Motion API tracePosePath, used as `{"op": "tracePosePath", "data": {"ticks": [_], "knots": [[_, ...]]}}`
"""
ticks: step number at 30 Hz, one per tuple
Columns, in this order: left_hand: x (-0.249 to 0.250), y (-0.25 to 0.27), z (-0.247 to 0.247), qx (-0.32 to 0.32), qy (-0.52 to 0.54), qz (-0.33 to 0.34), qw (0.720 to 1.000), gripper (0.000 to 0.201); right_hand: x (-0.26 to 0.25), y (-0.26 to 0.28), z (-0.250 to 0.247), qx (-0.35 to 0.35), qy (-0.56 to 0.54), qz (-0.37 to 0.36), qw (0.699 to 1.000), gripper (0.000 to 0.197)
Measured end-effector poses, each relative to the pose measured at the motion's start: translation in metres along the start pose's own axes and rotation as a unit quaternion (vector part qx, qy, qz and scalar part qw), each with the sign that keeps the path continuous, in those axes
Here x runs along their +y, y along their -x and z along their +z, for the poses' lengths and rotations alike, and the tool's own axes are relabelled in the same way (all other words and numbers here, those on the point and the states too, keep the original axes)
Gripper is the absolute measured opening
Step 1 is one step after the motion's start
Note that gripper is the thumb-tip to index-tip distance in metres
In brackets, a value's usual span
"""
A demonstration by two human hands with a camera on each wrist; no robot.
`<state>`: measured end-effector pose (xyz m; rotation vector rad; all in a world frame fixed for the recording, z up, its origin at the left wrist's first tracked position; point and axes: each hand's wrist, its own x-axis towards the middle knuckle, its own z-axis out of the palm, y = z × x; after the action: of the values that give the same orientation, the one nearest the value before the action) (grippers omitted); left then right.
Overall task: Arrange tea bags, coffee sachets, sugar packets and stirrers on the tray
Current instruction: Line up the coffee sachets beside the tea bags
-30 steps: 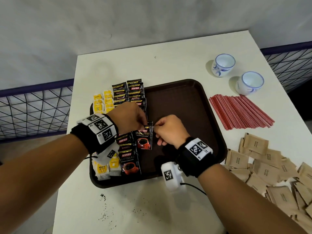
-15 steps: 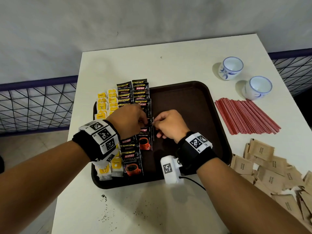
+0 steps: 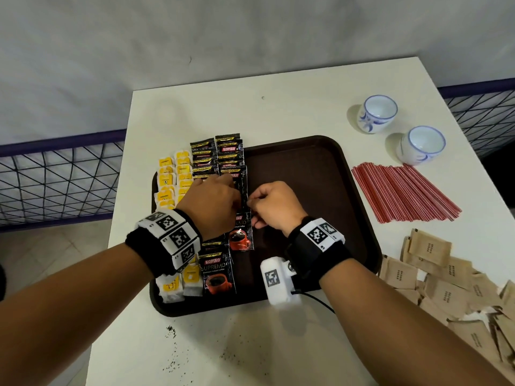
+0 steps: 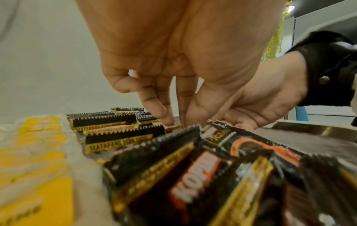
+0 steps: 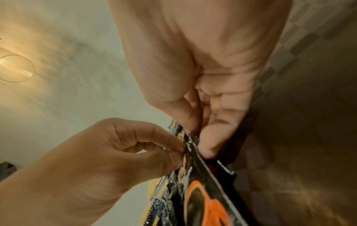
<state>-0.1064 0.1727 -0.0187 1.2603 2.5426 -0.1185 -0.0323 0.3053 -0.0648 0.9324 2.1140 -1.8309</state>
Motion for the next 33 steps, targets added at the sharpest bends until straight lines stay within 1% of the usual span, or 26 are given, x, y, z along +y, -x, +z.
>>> {"op": "tracePosePath", "data": {"ticks": [7, 10, 13, 14, 16, 18, 21, 24, 28, 33], "knots": [[-0.003, 0.001, 0.005, 0.008, -0.007, -0.011, 1.0, 0.025, 0.0, 0.005, 0.001, -0.002, -0.041, 0.002, 0.999, 0.021], [-0.005, 0.001, 0.004, 0.036, 0.018, -0.02, 0.999, 0.024, 0.002, 0.006, 0.004, 0.004, -0.046, -0.002, 0.999, 0.017], [-0.012, -0.007, -0.003, 0.06, 0.045, -0.03, 0.997, 0.027, 0.005, 0.008, 0.004, 0.012, -0.034, -0.01, 0.999, 0.014], [-0.015, -0.012, -0.007, 0.069, 0.048, -0.023, 0.996, 0.031, 0.006, 0.008, 0.004, 0.014, -0.027, -0.012, 0.999, 0.013], [-0.022, -0.023, -0.015, 0.068, 0.044, 0.014, 0.997, 0.046, 0.008, 0.009, 0.005, 0.014, -0.02, -0.013, 1.0, 0.012], [-0.025, -0.033, -0.023, 0.034, 0.002, 0.059, 0.998, 0.062, 0.008, 0.01, 0.005, 0.015, -0.013, -0.015, 1.0, 0.014], [-0.025, -0.043, -0.033, -0.02, -0.077, 0.101, 0.992, 0.071, 0.008, 0.01, 0.005, 0.012, 0.0, -0.017, 1.0, 0.016], [-0.028, -0.05, -0.031, -0.035, -0.117, 0.116, 0.986, 0.065, 0.006, 0.011, 0.004, 0.012, 0.01, -0.019, 1.0, 0.017], [-0.034, -0.054, -0.027, -0.008, -0.111, 0.117, 0.987, 0.049, 0.007, 0.01, 0.005, 0.018, 0.041, -0.029, 0.999, 0.019], [-0.035, -0.056, -0.021, 0.014, -0.094, 0.107, 0.99, 0.045, 0.006, 0.006, 0.01, 0.032, 0.081, -0.044, 0.995, 0.028]]}}
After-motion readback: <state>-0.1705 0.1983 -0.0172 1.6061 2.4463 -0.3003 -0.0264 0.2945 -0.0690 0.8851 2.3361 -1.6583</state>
